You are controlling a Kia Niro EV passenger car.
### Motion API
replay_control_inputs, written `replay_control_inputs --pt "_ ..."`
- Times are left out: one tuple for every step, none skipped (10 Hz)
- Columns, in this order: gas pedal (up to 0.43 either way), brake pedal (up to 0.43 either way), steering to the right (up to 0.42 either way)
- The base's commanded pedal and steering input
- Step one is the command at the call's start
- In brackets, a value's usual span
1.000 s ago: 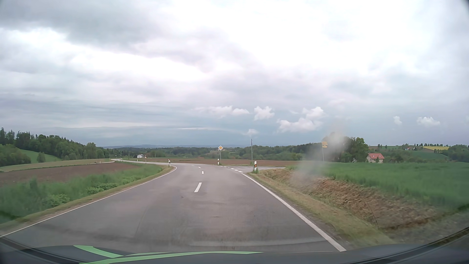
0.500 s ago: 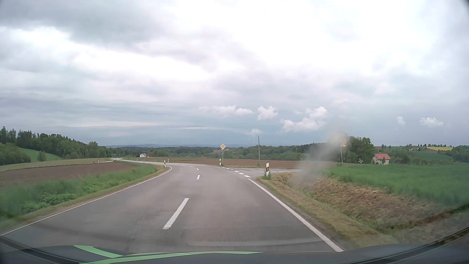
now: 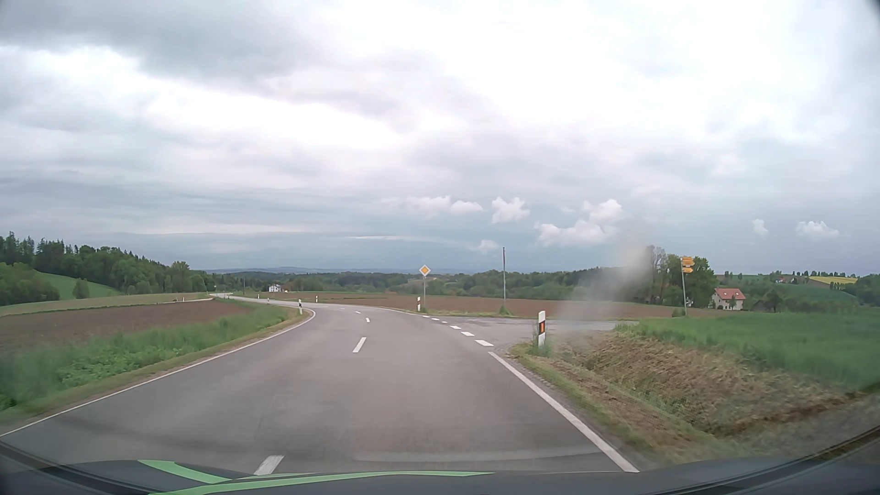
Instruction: Follow the waypoints while adhering to traffic rules and regulations
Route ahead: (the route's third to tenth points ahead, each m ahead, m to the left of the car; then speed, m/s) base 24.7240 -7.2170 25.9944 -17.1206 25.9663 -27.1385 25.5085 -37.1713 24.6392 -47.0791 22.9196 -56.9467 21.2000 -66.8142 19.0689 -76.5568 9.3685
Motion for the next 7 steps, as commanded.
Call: replay_control_inputs --pt "0.000 0.311 -0.018" --pt "0.000 0.317 -0.018" --pt "0.000 0.317 -0.017" --pt "0.000 0.317 -0.015" --pt "0.000 0.317 -0.010" --pt "0.000 0.311 -0.002" --pt "0.000 0.311 0.003"
